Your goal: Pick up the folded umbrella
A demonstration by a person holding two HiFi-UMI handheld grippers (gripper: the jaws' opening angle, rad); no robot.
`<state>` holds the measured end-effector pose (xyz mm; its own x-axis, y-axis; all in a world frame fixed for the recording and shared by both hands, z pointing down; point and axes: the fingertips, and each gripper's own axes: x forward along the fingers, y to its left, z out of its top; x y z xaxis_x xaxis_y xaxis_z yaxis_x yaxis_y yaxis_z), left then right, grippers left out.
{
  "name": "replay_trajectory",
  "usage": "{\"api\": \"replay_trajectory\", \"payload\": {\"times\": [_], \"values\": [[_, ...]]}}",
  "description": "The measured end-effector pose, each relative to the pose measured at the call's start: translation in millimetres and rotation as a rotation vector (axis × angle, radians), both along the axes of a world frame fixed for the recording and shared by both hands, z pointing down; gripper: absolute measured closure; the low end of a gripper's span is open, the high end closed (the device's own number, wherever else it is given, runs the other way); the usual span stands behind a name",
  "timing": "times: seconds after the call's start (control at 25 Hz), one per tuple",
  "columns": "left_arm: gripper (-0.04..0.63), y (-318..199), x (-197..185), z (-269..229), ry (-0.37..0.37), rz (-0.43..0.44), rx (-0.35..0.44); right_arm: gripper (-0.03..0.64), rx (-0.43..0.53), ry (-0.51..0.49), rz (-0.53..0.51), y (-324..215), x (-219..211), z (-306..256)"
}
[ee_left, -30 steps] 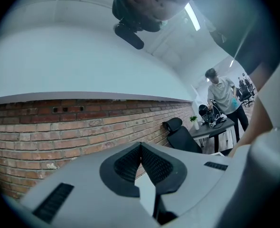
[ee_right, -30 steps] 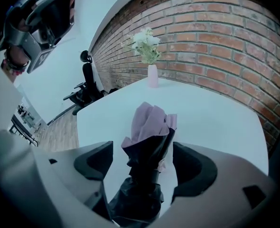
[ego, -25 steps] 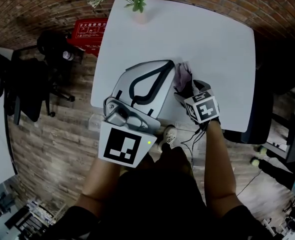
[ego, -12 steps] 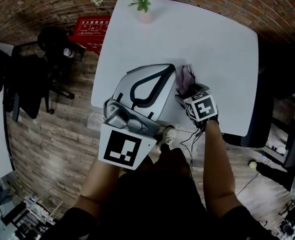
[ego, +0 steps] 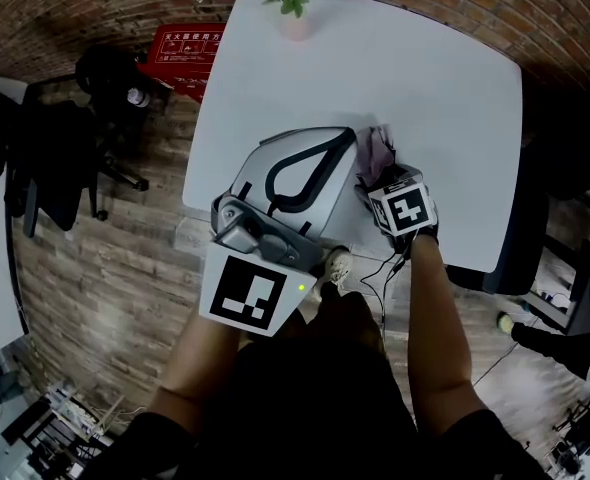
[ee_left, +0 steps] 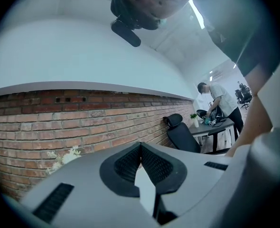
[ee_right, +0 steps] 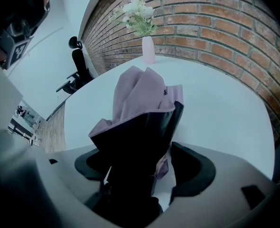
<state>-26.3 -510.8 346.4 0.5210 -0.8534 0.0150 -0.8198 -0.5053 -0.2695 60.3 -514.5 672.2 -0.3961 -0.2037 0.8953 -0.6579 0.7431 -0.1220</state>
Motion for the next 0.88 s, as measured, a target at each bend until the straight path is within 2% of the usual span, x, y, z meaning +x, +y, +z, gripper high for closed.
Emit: {"api": "replay_trajectory", "payload": {"times": [0.16, 0.24, 0.36, 0.88], "values": [[0.583, 0.0, -0.9, 1.4, 0.008, -0.002, -0.005, 0.252, 0.011, 0.063, -0.02, -1.7, 1.2, 2.0], [0.583, 0.9, -0.8, 1.6, 0.005, 0.001, -0.006, 0.334, 0.013, 0.069, -0.016, -2.6, 0.8, 1.0], [0.583, 2.1, -1.3, 2.5, 0.009, 0.003, -0.009, 0.373, 0.019, 0.053, 0.021, -5.4, 3.0, -2.3], [0.583, 7.1, 1.6, 3.9, 0.015, 0.019, -0.017, 0.394, 0.056, -0.038, 0.007, -0.8, 1.1, -16.4]]}}
